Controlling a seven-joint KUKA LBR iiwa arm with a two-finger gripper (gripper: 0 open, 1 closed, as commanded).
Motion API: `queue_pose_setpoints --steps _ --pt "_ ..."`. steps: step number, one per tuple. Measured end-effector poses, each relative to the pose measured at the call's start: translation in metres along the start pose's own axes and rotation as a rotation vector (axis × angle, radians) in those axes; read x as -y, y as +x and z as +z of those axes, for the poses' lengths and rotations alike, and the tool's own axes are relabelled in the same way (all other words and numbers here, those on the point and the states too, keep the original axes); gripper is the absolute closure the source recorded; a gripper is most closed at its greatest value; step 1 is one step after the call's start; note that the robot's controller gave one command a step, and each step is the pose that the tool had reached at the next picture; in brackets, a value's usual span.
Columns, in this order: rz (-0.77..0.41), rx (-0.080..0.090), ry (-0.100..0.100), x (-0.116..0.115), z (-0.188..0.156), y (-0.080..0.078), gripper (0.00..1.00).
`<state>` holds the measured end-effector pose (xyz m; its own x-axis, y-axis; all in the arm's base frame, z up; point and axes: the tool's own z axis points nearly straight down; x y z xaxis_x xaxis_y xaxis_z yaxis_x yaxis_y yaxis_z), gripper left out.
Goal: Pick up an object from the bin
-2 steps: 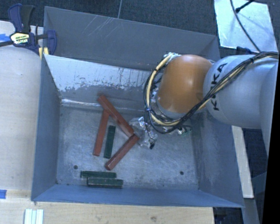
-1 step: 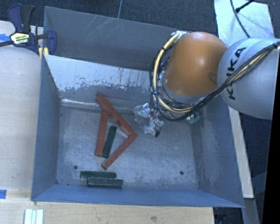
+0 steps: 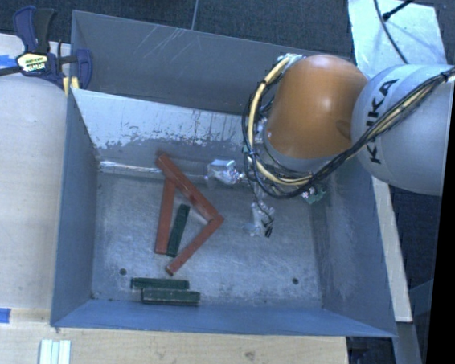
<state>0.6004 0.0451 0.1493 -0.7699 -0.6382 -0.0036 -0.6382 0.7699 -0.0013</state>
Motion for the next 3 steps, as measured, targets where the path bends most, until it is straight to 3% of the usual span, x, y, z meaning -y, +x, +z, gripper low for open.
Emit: queue_pose_setpoints --steps 1,2,3 --pt "-0.428 0.001 -0.003 -0.068 0.061 -0.071 0.00" --pt "-0.450 0.002 -0.001 -0.070 0.080 -0.083 0.00" --pt "-0.447 0.003 0.000 -0.070 0.079 -0.083 1.00"
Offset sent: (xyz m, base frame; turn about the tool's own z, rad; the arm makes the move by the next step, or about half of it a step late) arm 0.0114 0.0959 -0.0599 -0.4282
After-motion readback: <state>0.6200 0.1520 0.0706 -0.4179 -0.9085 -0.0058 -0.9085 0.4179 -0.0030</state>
